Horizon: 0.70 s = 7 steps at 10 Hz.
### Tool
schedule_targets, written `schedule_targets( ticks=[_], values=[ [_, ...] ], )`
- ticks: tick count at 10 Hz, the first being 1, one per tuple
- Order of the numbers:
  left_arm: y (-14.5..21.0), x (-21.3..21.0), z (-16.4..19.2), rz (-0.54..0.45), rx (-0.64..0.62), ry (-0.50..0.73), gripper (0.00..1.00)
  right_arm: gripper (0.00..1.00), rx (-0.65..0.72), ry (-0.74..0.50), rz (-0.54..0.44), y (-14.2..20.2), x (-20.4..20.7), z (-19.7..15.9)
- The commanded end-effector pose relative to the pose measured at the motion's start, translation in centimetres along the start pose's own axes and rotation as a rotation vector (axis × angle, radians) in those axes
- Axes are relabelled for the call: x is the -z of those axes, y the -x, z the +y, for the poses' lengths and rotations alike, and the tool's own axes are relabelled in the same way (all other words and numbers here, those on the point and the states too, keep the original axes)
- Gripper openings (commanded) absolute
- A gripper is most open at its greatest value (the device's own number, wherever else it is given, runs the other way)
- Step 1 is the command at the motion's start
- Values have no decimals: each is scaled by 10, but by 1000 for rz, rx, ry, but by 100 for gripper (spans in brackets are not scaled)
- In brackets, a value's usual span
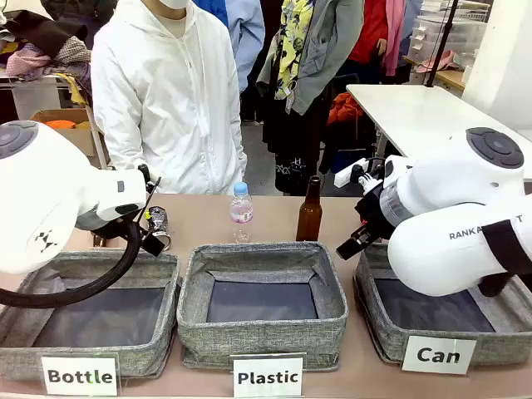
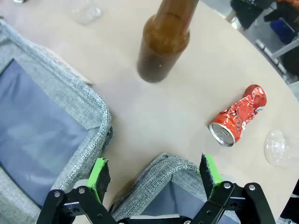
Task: Sort the can waste into the basket.
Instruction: Pick up the can waste from the table and place it in the right Fabric basket.
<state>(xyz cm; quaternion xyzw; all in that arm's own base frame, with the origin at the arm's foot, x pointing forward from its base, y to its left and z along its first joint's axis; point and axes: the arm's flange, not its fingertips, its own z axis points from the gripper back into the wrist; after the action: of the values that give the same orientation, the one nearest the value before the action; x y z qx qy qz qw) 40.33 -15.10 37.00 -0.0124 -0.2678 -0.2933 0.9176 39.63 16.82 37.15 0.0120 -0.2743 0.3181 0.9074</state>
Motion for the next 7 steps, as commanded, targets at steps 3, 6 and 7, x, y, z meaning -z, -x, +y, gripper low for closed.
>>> schedule_targets(
  ticks=[3, 6, 7],
  values=[
    [0, 0, 0, 0, 0, 0, 100, 100, 0, 0, 0, 0, 0, 0],
    [0, 0, 0, 0, 0, 0, 100, 100, 0, 0, 0, 0, 0, 0],
    [0, 0, 0, 0, 0, 0, 100, 100, 0, 0, 0, 0, 0, 0]
  ],
)
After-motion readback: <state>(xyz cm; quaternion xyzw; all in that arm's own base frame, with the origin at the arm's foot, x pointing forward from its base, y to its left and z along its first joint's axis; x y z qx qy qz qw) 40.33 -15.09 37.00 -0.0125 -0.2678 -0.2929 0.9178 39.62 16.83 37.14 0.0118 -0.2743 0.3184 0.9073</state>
